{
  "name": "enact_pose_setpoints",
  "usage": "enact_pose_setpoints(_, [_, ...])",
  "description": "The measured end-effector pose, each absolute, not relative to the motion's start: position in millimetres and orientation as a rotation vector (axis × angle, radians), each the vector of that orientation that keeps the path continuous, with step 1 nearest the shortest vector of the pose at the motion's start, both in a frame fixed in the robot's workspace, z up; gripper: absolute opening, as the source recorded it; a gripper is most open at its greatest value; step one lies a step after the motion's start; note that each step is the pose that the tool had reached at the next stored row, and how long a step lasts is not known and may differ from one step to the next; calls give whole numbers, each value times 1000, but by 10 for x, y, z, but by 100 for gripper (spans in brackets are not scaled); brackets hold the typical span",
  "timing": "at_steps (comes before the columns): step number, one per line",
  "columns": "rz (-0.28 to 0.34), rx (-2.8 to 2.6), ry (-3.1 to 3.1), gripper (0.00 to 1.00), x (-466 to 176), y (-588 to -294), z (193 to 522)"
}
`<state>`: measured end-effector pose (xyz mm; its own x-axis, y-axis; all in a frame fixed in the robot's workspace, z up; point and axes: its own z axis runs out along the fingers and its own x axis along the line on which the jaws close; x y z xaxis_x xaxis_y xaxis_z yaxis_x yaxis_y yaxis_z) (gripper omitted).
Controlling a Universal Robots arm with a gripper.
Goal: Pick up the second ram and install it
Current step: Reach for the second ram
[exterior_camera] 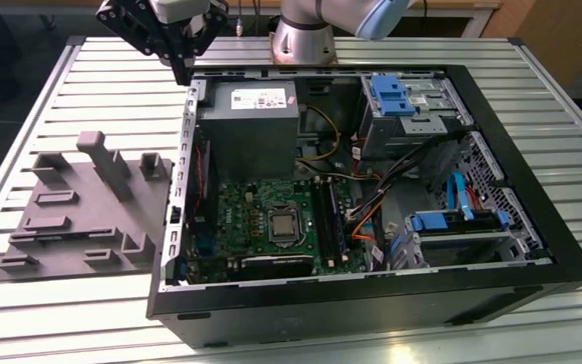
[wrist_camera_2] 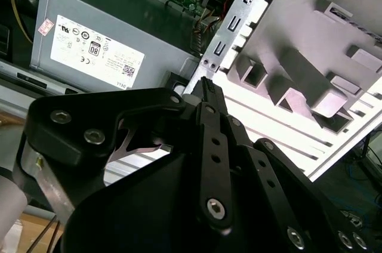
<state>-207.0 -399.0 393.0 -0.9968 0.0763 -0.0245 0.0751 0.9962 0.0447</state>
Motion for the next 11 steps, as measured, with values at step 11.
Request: enact_pose_setpoints(11, [68,118,3112,11,-2105,-3989,3930])
